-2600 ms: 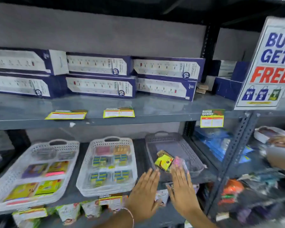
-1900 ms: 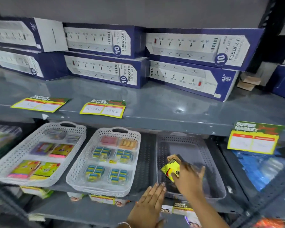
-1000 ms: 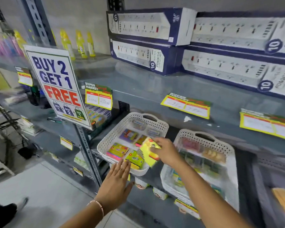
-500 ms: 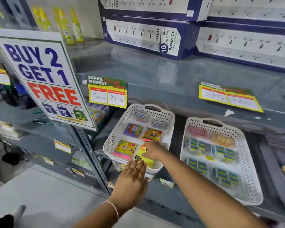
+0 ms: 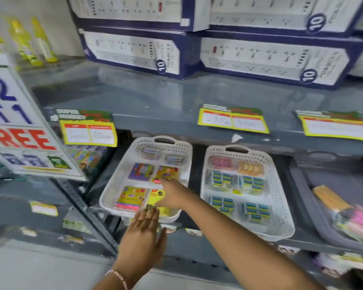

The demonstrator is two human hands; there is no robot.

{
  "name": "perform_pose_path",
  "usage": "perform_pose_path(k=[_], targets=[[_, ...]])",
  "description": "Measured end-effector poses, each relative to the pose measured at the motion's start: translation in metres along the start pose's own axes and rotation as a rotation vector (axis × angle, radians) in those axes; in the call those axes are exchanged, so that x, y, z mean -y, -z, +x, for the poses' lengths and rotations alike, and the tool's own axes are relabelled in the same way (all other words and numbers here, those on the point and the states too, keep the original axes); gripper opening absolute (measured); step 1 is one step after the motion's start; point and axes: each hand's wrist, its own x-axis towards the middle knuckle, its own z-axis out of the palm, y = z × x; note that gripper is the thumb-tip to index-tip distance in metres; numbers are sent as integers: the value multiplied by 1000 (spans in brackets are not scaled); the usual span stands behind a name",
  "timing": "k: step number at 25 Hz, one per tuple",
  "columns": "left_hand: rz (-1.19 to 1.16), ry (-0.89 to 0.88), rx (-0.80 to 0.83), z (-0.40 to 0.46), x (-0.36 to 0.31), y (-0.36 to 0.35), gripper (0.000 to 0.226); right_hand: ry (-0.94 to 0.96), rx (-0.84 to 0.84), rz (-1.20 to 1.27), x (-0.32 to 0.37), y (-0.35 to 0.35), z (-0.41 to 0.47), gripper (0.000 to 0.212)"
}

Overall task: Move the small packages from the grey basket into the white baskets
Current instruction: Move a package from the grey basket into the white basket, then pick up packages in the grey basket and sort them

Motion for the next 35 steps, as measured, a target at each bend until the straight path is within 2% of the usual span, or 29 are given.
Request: perform_pose_path(k=[2, 5, 8, 10, 12, 15, 17, 19, 21, 24, 28, 31, 35], targets=[[-77, -44, -12, 8, -17, 0, 69, 15, -193, 204, -31, 27, -32, 71], [-184, -207, -54, 28, -73, -10, 68, -18, -508, 349, -99, 64, -101, 42], [-238, -395, -27, 49, -162, -24, 66, -148, -850, 276, -193, 89, -182, 23], [-234, -533, 14, 58, -223, -33, 60, -370, -960, 131, -257, 98, -232, 21], [-236, -669, 49, 69, -287, -43, 61, -604, -867, 33, -318, 107, -276, 27], [-198, -781, 135, 85, -364, -58, 66, -870, -517, 41, -371, 116, -317, 56], [-148, -783, 204, 94, -392, -71, 67, -890, -329, 124, -384, 118, -328, 84], [-94, -794, 235, 96, -408, -80, 65, -867, -249, 157, -389, 123, -335, 104], [-69, -772, 305, 95, -412, -81, 61, -850, -249, 203, -395, 128, -338, 109], [-129, -769, 293, 93, -410, -82, 60, -813, -300, 301, -414, 123, -339, 109], [-311, -651, 264, 100, -404, -62, 61, -765, -496, 311, -414, 127, -329, 88], [-410, -576, 275, 104, -395, -50, 62, -816, -390, 238, -411, 137, -324, 100], [-422, -565, 326, 100, -372, -43, 62, -927, -277, 251, -424, 151, -317, 103]])
